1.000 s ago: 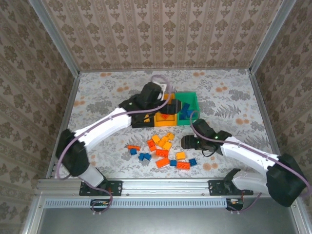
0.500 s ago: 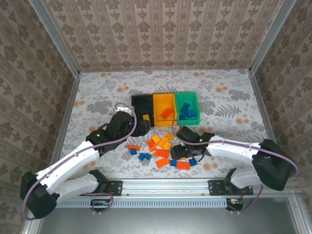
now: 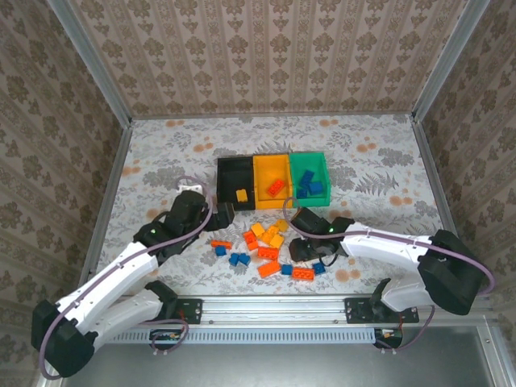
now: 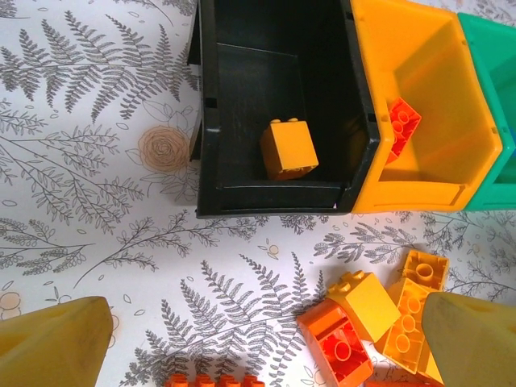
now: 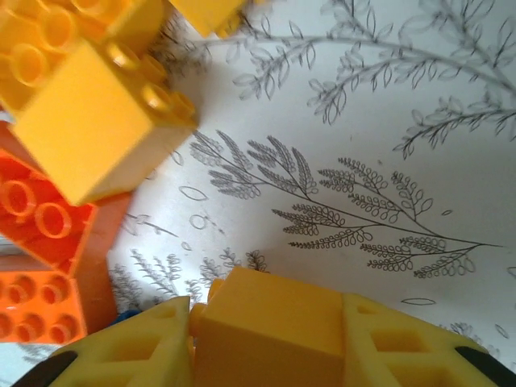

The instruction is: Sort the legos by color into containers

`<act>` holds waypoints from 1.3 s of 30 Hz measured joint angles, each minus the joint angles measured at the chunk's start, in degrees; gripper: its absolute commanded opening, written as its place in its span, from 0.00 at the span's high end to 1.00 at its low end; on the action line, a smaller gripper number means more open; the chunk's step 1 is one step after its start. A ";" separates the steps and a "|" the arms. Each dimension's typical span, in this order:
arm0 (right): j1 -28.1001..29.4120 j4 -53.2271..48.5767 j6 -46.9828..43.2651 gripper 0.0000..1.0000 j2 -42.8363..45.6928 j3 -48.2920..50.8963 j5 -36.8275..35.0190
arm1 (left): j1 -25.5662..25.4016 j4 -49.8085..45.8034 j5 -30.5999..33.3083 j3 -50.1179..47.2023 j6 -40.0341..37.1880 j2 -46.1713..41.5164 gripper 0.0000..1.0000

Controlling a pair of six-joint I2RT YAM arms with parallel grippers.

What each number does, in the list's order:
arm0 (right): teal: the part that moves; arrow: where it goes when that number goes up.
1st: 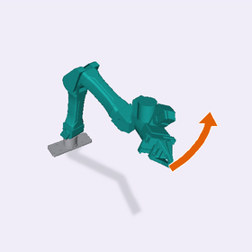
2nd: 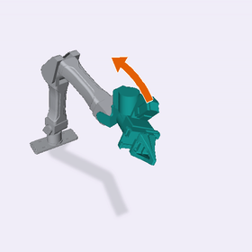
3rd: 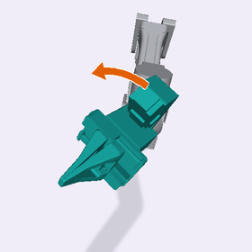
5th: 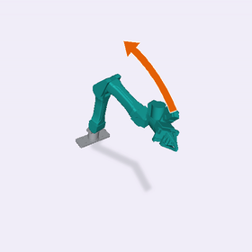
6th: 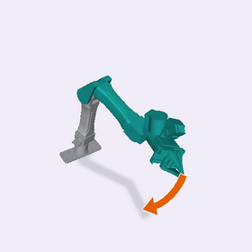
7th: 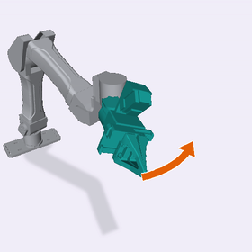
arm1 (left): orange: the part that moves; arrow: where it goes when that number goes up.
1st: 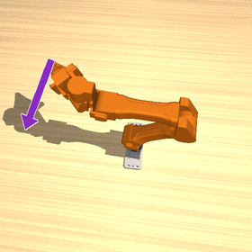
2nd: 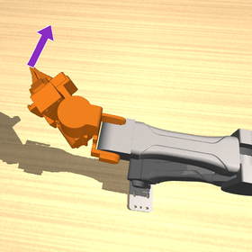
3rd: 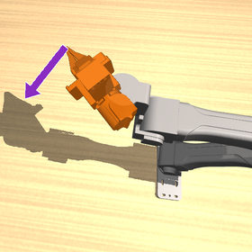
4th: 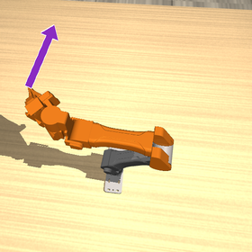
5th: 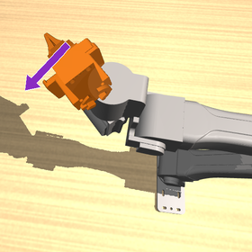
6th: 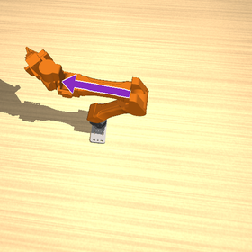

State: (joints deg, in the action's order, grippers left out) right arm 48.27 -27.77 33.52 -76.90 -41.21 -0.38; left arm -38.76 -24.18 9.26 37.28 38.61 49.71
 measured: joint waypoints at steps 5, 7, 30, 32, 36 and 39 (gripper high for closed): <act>0.00 -1.66 -2.60 0.68 -0.74 -10.67 -0.24 | 1.51 -0.96 -0.26 -1.44 0.39 -3.52 0.00; 0.00 -1.25 -3.80 0.68 -3.69 -17.03 -0.09 | 2.14 -1.64 -0.26 -2.38 0.68 -5.25 0.00; -3.87 -1.68 -7.87 0.27 -50.10 -69.48 -2.03 | 6.99 -5.79 -9.88 -8.11 2.36 -5.75 0.10; -3.87 -2.08 -7.82 0.25 -50.03 -70.14 -2.08 | 6.93 -5.44 -11.08 -8.41 2.36 -4.74 0.12; -3.87 -1.27 -7.85 0.24 -48.11 -68.06 -2.12 | 4.33 -3.56 -12.48 -9.46 2.49 -2.27 0.16; -3.93 0.07 -7.58 0.24 -43.71 -62.20 -2.05 | 0.26 -2.14 -12.46 -10.43 3.19 0.96 0.21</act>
State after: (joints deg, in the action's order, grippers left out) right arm 44.34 -27.70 25.93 -120.62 -103.42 -2.44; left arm -38.50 -26.33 -3.20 26.85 41.80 50.68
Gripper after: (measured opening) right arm 0.761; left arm 0.810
